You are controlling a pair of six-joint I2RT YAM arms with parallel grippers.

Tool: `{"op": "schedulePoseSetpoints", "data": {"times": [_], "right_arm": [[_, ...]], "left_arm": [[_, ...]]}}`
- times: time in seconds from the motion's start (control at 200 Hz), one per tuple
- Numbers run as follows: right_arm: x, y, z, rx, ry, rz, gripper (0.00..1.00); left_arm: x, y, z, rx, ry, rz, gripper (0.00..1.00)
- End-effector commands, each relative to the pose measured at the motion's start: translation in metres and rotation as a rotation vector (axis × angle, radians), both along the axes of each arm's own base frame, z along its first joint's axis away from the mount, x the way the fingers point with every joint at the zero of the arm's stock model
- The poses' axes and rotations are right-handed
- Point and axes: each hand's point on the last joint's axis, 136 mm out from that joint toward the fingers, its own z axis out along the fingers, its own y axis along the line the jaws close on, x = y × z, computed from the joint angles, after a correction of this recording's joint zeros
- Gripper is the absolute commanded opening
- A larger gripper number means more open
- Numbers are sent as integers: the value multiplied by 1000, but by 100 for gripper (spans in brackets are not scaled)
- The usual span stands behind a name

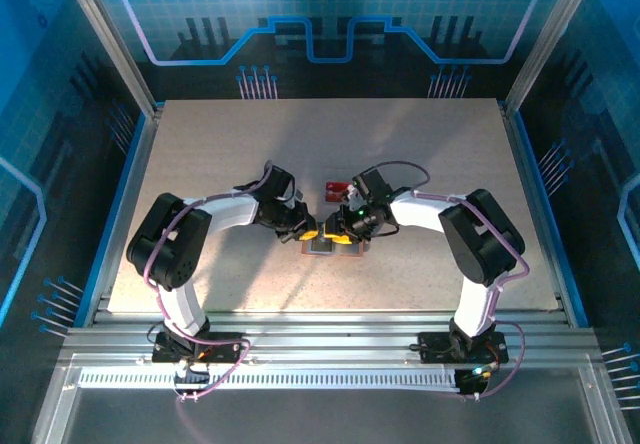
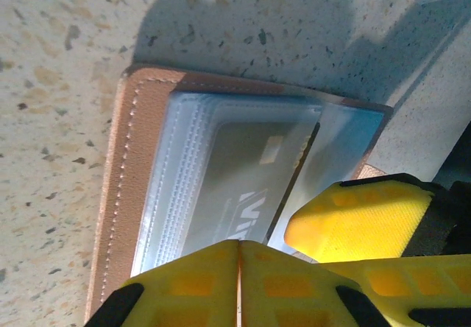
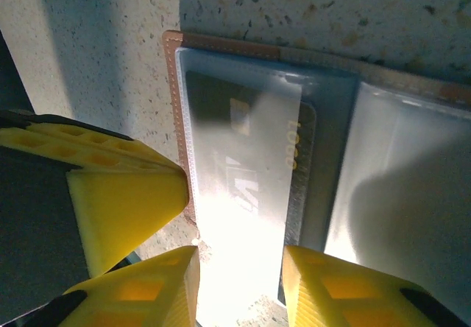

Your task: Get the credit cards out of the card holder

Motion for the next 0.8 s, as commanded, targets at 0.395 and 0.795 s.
{"op": "schedulePoseSetpoints", "data": {"times": [0.395,0.795], "right_arm": [[6,13,-3,12,-2,14,35],[0,5,-13,-45,5,24,35]], "left_arm": [[-10,6,-9,6,36,-26,2],[-13,8,-20,23,59,-29,3]]}}
